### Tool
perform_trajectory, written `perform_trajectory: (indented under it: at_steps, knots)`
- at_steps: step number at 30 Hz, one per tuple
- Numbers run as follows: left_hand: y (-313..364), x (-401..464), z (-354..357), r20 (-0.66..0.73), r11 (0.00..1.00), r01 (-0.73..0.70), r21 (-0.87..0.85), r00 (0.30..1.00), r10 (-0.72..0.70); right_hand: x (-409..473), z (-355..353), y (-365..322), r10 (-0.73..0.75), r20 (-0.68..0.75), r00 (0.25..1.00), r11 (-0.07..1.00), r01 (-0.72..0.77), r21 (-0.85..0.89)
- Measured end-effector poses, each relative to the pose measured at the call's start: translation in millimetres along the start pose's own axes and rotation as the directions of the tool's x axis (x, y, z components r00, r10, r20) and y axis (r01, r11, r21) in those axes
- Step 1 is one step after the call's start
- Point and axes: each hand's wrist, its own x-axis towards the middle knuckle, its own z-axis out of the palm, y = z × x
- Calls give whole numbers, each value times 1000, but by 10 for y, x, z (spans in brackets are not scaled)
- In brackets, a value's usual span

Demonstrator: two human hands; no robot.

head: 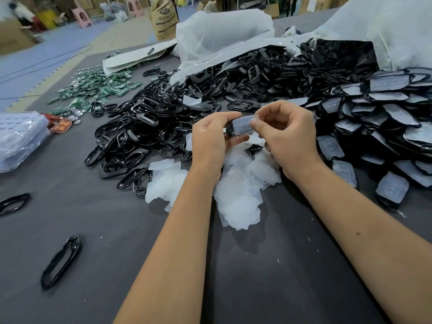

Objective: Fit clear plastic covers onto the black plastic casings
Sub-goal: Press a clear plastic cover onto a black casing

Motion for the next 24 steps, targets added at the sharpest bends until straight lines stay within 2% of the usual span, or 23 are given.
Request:
perform_trajectory:
  at_steps: [4,10,17,24]
  knots:
    - [3,-4,-1,0,1000,3,23,1000,-3,-4,-12,-16,7,25,1000,999,-8,50]
    - [8,-14,-6,19,999,-14,29,1000,13,23,3,27,13,-25,1000,993,-16,-114]
    - [16,-29,9,26,999,-19,48,1000,18,33,11,50,25,-51,998,989,-32,-144]
    - [-27,-21,-7,49,987,-66,144,997,60,38,3,70,37,-84,996,991,-47,-123]
